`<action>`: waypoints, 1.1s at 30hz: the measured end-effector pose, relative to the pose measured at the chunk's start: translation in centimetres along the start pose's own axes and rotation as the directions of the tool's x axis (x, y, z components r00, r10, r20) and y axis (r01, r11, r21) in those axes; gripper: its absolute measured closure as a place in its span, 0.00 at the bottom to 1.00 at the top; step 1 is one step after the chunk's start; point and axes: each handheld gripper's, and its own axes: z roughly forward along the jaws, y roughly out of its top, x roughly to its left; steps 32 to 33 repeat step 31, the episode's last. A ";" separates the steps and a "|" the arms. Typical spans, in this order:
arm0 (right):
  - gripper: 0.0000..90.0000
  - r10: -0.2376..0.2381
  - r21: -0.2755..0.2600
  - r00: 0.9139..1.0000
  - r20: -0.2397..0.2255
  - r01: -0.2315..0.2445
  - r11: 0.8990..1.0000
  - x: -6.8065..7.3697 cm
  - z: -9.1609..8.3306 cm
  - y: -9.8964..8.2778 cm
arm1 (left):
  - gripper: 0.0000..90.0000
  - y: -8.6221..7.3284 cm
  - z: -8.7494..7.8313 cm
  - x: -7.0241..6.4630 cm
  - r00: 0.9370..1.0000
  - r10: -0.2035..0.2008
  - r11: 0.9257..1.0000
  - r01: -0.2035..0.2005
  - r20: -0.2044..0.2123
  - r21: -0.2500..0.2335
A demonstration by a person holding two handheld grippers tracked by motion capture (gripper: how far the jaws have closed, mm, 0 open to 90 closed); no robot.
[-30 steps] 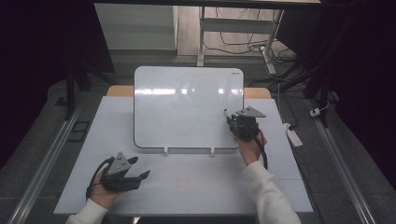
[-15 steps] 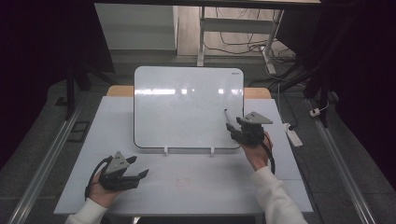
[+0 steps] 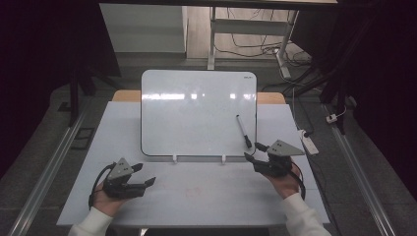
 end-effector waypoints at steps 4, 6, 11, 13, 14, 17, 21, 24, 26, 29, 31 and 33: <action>0.48 -0.011 0.012 1.000 0.006 0.011 1.000 -0.3 -1.9 -1.8 | 0.32 0.0 0.0 0.2 1.000 -0.011 1.000 0.011 0.011 -0.006; 0.47 -0.012 0.020 1.000 0.015 0.011 1.000 -0.5 -2.6 -2.7 | 0.32 -0.1 0.1 0.2 1.000 -0.011 1.000 0.011 0.016 -0.006; 0.47 0.007 0.045 0.999 0.039 -0.008 0.999 -1.7 -4.3 -5.1 | 0.31 -0.1 0.2 0.0 1.000 0.001 1.000 -0.001 0.022 -0.008; 0.47 0.011 0.053 0.998 0.056 -0.014 0.998 -2.3 -4.7 -5.8 | 0.30 -0.1 0.4 -0.1 1.000 0.012 1.000 -0.011 0.023 -0.007; 0.47 0.026 0.052 0.998 0.058 -0.029 0.998 -2.6 -4.9 -6.1 | 0.30 -0.1 0.4 -0.1 1.000 0.015 1.000 -0.014 0.024 -0.007; 0.47 0.041 0.058 0.997 0.062 -0.045 0.997 -3.1 -5.1 -6.6 | 0.29 0.0 0.6 -0.1 0.999 0.020 1.000 -0.020 0.027 -0.006; 0.48 0.029 0.072 0.998 0.050 -0.032 0.997 -3.0 -4.8 -6.8 | 0.28 0.0 0.6 -0.2 0.999 0.024 1.000 -0.024 0.029 -0.007; 0.48 0.019 0.078 0.999 0.044 -0.023 0.997 -2.9 -4.7 -6.7 | 0.28 -0.1 0.5 -0.1 0.999 0.023 1.000 -0.022 0.029 -0.010; 0.48 0.017 0.083 0.999 0.042 -0.021 0.996 -2.8 -4.6 -6.7 | 0.28 -0.1 0.6 -0.1 0.999 0.024 1.000 -0.024 0.029 -0.009; 0.48 0.015 0.081 0.999 0.041 -0.019 0.997 -2.8 -4.6 -6.7 | 0.28 -0.1 0.6 -0.1 0.999 0.025 1.000 -0.025 0.027 -0.007; 0.48 0.014 0.078 0.999 0.041 -0.017 0.997 -2.8 -4.6 -6.7 | 0.28 -0.1 0.6 -0.1 0.999 0.024 1.000 -0.024 0.027 -0.008; 0.48 0.014 0.078 0.999 0.041 -0.017 0.997 -2.8 -4.6 -6.7 | 0.28 -0.1 0.6 -0.1 0.999 0.024 1.000 -0.024 0.027 -0.008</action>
